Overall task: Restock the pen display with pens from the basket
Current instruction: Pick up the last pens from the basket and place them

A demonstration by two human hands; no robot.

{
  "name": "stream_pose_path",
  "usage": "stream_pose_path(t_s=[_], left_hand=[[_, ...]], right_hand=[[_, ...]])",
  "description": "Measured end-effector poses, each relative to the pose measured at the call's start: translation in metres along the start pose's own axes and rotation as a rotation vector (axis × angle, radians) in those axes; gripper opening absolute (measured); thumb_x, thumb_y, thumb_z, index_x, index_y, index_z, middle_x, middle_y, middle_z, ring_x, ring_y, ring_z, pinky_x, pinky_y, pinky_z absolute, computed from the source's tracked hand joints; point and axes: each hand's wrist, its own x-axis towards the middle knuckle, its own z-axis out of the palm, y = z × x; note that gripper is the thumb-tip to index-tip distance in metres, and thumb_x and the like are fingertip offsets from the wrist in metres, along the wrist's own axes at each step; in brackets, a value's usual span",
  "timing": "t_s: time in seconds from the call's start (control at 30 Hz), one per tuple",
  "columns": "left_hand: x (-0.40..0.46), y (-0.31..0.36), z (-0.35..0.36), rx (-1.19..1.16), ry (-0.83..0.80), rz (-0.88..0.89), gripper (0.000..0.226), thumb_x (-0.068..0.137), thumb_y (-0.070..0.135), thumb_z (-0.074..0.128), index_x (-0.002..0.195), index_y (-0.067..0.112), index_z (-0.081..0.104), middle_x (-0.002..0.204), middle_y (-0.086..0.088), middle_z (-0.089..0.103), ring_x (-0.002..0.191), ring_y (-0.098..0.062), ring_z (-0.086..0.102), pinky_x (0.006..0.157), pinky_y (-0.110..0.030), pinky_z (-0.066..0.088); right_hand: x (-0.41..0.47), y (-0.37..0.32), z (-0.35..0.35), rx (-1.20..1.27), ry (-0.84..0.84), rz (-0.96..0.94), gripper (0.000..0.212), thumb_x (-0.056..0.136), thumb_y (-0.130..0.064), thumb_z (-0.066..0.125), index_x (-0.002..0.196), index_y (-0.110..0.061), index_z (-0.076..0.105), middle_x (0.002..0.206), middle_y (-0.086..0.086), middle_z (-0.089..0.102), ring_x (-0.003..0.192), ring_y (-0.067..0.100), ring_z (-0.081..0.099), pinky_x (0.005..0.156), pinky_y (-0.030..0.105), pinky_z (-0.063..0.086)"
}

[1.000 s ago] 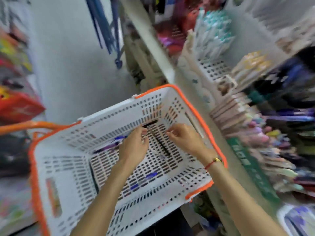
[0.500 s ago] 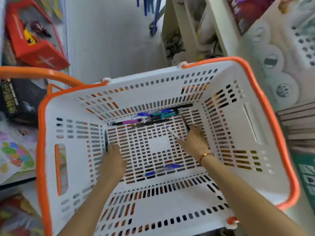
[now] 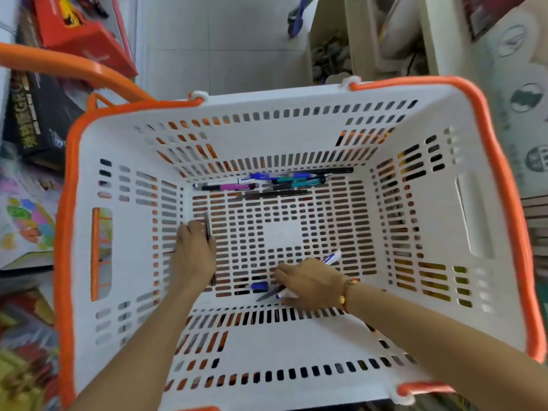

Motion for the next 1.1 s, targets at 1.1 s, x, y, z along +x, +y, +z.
stream_pose_path(t_s=[1.1], left_hand=[[0.041, 0.029, -0.044, 0.567, -0.136, 0.538, 0.037, 0.105, 0.037, 0.034, 0.128, 0.011, 0.047, 0.132, -0.008, 0.042, 0.114, -0.023, 0.048, 0.068, -0.03, 0.037]], right_hand=[[0.037, 0.051, -0.068, -0.186, 0.071, 0.384, 0.037, 0.101, -0.031, 0.049, 0.129, -0.009, 0.043, 0.102, 0.005, 0.064, 0.079, 0.02, 0.059, 0.065, 0.03, 0.041]])
